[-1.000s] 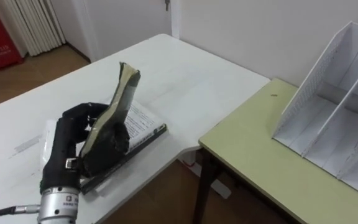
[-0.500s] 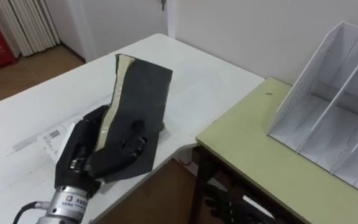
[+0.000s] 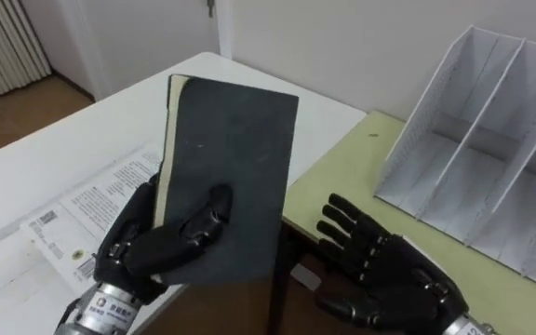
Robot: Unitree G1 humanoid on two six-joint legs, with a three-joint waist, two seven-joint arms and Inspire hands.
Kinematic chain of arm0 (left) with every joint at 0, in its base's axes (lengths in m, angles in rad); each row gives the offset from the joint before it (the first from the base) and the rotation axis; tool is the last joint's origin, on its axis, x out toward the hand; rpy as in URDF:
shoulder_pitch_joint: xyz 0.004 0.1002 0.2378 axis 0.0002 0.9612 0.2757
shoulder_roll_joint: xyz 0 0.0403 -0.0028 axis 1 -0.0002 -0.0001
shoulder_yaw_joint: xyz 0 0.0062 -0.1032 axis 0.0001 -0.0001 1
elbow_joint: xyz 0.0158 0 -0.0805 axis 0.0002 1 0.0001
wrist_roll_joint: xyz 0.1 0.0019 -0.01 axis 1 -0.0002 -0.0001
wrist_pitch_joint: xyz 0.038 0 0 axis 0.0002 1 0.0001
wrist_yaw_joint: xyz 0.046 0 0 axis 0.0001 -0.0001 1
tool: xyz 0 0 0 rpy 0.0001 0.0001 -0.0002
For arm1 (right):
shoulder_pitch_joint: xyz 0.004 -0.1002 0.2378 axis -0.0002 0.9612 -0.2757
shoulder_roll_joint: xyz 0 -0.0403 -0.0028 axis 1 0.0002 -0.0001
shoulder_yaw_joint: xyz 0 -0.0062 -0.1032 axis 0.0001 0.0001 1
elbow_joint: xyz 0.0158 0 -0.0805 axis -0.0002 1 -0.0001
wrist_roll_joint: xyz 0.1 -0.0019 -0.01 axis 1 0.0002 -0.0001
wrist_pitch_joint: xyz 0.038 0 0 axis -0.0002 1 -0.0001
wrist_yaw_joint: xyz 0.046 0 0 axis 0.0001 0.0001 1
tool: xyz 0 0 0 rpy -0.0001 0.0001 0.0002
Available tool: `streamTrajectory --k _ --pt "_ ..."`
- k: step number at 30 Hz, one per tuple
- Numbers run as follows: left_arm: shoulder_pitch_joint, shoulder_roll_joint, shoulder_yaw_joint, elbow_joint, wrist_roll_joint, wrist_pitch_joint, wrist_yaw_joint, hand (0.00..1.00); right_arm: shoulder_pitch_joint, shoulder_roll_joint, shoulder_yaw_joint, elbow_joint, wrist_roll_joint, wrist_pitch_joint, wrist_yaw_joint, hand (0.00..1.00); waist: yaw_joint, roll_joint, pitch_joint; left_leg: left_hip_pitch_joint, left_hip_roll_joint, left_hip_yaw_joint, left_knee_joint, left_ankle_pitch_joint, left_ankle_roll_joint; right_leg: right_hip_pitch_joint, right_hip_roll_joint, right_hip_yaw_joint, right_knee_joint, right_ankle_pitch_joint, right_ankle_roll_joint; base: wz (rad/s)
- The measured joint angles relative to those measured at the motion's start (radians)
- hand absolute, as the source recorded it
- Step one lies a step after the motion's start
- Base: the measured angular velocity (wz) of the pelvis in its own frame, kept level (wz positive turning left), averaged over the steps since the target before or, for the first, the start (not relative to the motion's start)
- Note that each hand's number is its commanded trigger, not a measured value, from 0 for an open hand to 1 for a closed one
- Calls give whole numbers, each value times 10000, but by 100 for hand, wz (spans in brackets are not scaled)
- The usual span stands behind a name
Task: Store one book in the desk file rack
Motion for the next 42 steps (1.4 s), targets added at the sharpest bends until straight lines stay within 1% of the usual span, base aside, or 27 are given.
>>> streamTrajectory --k 2,3,4,5,6,8,10,12,13,14,16,17,19,20,24,25,26,29,30,33,38,39,40,41,42 --pt "-1 200 -54 115 3 250 -256 100 -13 -2 1 -60 45 50 115 0 -83 27 -7 -12 20 85 6 -6 4 -62 7 66 65 6 7 -9" --pt "-1 220 -66 132 1 321 -288 100 -13 -4 1 -101 95 129 145 0 -72 45 -18 -28 33 146 9 -7 5 -101 11 103 96 7 8 -18" --pt "-1 247 -71 182 0 429 -438 100 -14 -9 1 -231 304 296 224 0 -63 80 -33 -45 56 247 20 -8 5 -191 23 198 190 7 8 -17" --pt "-1 286 -67 219 10 586 -653 100 -14 -12 -7 -371 625 417 392 0 -42 127 -66 -90 57 265 26 -8 5 -263 29 245 211 8 7 -14" --pt "-1 303 -70 219 12 654 -752 100 -14 -14 -8 -427 835 443 492 0 -40 152 -83 -120 59 275 32 -8 5 -302 29 261 225 10 7 -9" --pt "-1 378 -61 243 7 904 -1275 100 -13 -18 -7 -590 1736 459 880 0 -47 227 -127 -117 74 317 38 -8 5 -324 57 369 221 25 4 -7" --pt "-9 460 -57 322 -6 1006 -1741 100 -14 -33 -1 -655 2398 462 1101 0 -32 289 -133 -141 86 343 38 -8 5 -335 68 397 207 28 0 -3" --pt "-17 577 -80 322 -142 1137 -2053 100 -14 -64 36 -668 3033 582 1318 0 -49 346 -160 -212 91 349 47 -9 4 -407 69 396 213 29 -2 0" --pt "-51 700 -128 335 -365 1226 -2216 100 -14 -124 135 -684 3394 687 1398 0 -44 396 -169 -238 99 385 48 -9 3 -454 72 423 233 32 -8 -5" --pt "-203 863 -256 464 -514 1277 -2351 100 -14 -229 249 -684 3695 800 1455 0 -31 441 -144 -243 100 405 49 -9 3 -471 72 444 249 33 -9 -6" --pt "-458 1076 -429 713 -673 1359 -2534 100 -34 -395 454 -697 3897 898 1546 0 40 509 -134 -232 100 448 48 -9 4 -505 71 503 306 29 -9 -9" --pt "-547 1272 -528 755 -677 1393 -2580 100 -41 -481 561 -703 3898 956 1630 0 67 525 -126 -216 107 482 46 -9 4 -531 72 543 352 22 -10 -11" --pt "-651 1519 -671 792 -679 1405 -2622 100 -41 -552 633 -705 3900 1062 1707 0 67 536 -118 -226 108 486 26 -10 4 -574 72 561 375 19 -11 -7" --pt "-663 1629 -756 793 -681 1413 -2648 100 -46 -652 715 -707 3904 1110 1739 0 66 547 -111 -242 108 492 22 -10 4 -607 72 580 398 19 -11 -5" --pt "-664 1798 -766 796 -682 1600 -2833 100 -46 -906 866 -819 3964 1254 1742 0 61 548 -105 -281 107 495 26 -12 7 -652 72 591 413 18 -9 -1" --pt "-664 1908 -765 795 -688 1637 -2859 100 -44 -951 883 -929 4071 1294 1742 0 91 547 -104 -284 108 495 28 -12 7 -648 75 591 386 18 -9 0" --pt "-664 2011 -763 795 -806 1655 -2863 100 -42 -1002 897 -1010 4258 1335 1744 0 115 546 -103 -287 109 494 32 -12 7 -648 77 587 376 19 -9 0" --pt "-668 2131 -717 793 -1117 1673 -2873 100 -31 -1199 878 -1115 4689 1339 1753 0 226 547 -105 -301 109 493 38 -12 7 -655 70 564 364 19 -9 0" --pt "-668 2164 -712 794 -1172 1673 -2869 100 -31 -1217 875 -1138 4753 1338 1753 0 249 546 -105 -302 109 494 38 -12 7 -657 70 561 364 19 -9 0" --pt "-672 2391 -697 793 -1400 1676 -2867 100 -31 -1230 885 -1192 5040 1342 1821 0 297 548 -106 -300 110 493 36 -12 7 -657 69 554 361 18 -10 0" --pt "-885 2435 -681 797 -1466 1676 -2868 100 6 -1275 891 -1196 4988 1342 1978 0 427 541 -105 -289 113 495 38 -12 7 -658 69 562 385 19 -11 0" --pt "-927 2435 -681 798 -1466 1676 -2868 100 13 -1281 891 -1196 4988 1342 2002 7 442 541 -105 -287 113 495 39 -12 7 -657 69 563 389 19 -11 0" --pt "-991 2436 -681 797 -1467 1676 -2868 100 19 -1295 891 -1196 4990 1343 2071 36 462 540 -105 -284 114 495 41 -12 7 -655 68 560 392 20 -11 0" --pt "-1010 2439 -681 797 -1467 1676 -2870 100 18 -1304 890 -1197 4993 1342 2087 63 467 540 -106 -285 114 494 43 -12 7 -652 67 555 392 20 -11 0" --pt "-1010 2440 -682 797 -1466 1676 -2870 100 19 -1310 891 -1196 4993 1342 2088 80 469 540 -106 -285 114 494 43 -12 7 -652 67 554 392 20 -11 0"
